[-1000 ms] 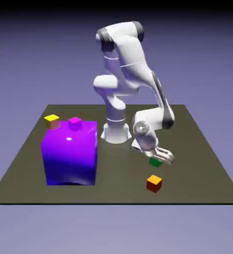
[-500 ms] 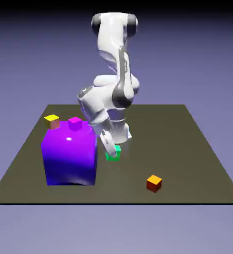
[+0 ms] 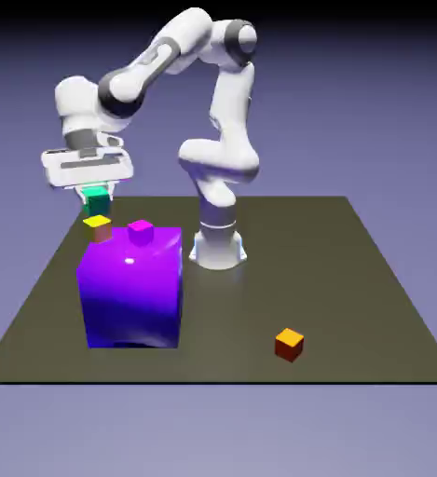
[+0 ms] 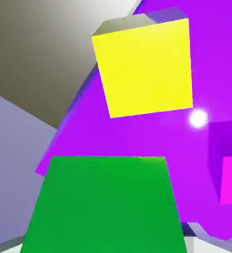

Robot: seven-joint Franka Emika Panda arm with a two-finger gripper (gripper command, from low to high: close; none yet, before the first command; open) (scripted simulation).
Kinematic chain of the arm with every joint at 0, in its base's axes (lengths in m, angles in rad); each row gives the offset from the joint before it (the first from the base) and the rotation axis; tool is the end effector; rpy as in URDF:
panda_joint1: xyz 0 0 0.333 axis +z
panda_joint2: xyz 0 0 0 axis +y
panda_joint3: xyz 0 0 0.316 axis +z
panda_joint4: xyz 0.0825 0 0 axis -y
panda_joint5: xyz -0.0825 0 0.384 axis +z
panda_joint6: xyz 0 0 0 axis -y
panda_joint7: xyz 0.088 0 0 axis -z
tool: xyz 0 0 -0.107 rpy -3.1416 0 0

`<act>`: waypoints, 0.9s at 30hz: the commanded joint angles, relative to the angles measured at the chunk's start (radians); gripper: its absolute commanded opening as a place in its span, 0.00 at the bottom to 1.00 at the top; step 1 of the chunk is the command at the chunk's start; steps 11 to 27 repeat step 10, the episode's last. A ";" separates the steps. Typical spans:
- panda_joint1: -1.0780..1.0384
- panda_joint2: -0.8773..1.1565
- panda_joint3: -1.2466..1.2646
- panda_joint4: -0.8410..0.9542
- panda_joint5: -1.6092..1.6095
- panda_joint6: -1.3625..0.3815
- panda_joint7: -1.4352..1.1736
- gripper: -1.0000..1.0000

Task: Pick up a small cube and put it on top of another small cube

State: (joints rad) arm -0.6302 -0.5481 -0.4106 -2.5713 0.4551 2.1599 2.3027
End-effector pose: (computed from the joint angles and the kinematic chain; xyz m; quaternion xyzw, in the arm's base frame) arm 0.2129 -0.3332 0.4480 0.1896 0.9361 0.1517 0.2546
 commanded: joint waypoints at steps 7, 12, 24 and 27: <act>0.040 0.092 0.007 -0.094 0.097 0.156 -0.066 0.00; 0.023 0.067 0.007 -0.075 0.069 0.113 -0.045 1.00; 0.023 0.067 0.007 -0.075 0.069 0.113 -0.045 1.00; 0.023 0.067 0.007 -0.075 0.069 0.113 -0.045 1.00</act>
